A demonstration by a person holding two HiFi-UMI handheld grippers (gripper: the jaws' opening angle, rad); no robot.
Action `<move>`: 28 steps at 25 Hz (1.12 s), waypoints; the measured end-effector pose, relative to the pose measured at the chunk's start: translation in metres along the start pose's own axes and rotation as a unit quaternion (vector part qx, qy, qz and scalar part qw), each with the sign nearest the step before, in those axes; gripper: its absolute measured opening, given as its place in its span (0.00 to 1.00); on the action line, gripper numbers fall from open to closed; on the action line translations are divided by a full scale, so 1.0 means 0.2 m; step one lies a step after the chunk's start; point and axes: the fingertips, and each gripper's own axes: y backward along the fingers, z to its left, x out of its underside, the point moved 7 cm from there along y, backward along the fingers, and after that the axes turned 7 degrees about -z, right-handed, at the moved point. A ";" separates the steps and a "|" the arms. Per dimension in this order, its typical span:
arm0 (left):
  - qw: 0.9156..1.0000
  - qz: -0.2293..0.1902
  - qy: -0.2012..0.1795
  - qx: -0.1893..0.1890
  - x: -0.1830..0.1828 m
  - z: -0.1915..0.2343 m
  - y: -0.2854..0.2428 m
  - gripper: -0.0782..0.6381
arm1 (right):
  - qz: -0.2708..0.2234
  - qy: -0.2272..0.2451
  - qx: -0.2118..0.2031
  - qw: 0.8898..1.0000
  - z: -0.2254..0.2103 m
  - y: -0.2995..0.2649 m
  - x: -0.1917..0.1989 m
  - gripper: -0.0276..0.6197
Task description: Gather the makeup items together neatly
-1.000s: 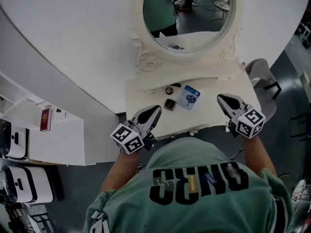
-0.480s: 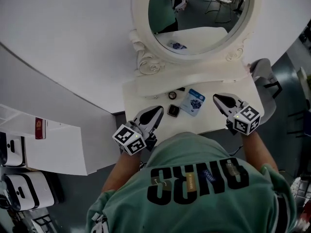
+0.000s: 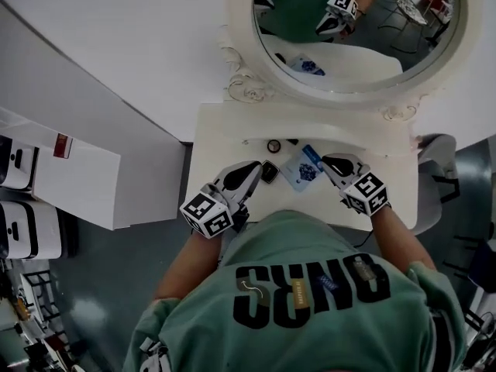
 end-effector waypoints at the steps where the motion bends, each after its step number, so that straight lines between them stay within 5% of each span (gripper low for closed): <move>1: 1.000 -0.001 0.001 -0.013 0.02 0.01 -0.01 0.12 | 0.015 0.009 -0.010 1.000 -0.03 -0.04 0.04 0.05; 5: 0.999 0.003 0.003 -0.037 0.10 0.08 -0.07 0.12 | 0.048 0.042 -0.014 0.998 -0.15 -0.25 0.19 0.15; 9: 0.999 0.019 0.009 -0.050 0.16 0.16 -0.06 0.12 | 0.076 0.026 0.010 0.997 -0.20 -0.45 0.34 0.18; 28: 0.997 0.070 0.041 -0.018 0.43 0.36 0.01 0.12 | 0.129 0.009 0.109 0.986 -0.32 -0.87 0.66 0.30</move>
